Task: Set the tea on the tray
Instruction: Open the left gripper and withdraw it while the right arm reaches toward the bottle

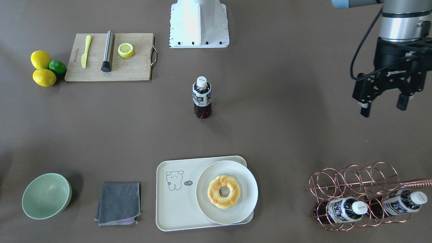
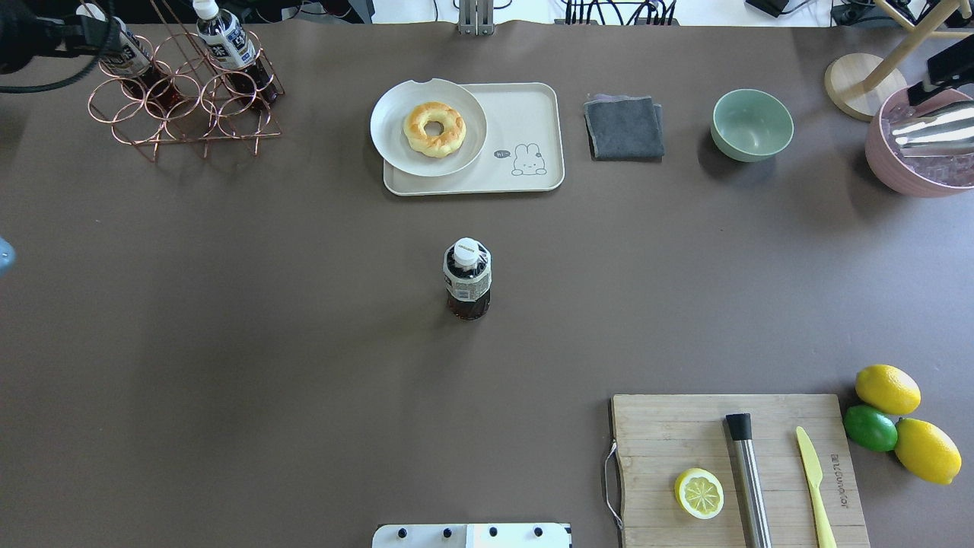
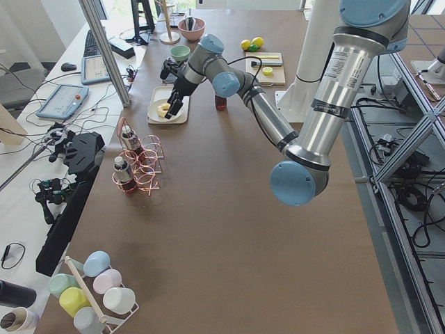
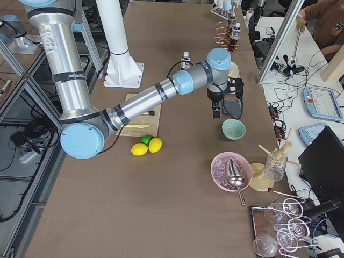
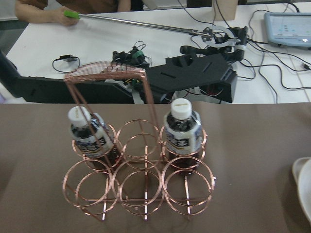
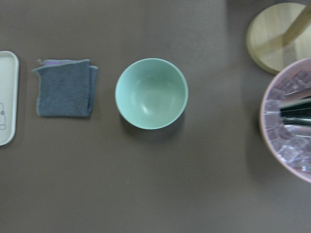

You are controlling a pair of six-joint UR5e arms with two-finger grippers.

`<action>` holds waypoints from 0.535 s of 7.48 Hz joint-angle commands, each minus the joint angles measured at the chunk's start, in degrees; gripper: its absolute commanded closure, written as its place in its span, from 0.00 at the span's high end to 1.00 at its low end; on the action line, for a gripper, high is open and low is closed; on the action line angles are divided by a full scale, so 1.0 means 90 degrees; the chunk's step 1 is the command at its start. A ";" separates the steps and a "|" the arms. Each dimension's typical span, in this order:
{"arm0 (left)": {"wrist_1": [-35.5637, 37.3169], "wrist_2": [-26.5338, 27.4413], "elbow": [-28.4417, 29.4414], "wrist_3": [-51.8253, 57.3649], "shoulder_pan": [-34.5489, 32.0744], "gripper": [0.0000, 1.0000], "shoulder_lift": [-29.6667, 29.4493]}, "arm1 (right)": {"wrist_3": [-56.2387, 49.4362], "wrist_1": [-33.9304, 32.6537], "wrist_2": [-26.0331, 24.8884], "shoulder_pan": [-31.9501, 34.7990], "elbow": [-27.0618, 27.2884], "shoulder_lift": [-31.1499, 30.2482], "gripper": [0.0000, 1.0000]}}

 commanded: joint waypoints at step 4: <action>-0.1824 -0.2005 0.1885 0.2321 -0.3014 0.98 0.1384 | 0.4597 0.0022 -0.2410 -0.3755 0.0848 0.2053 1.00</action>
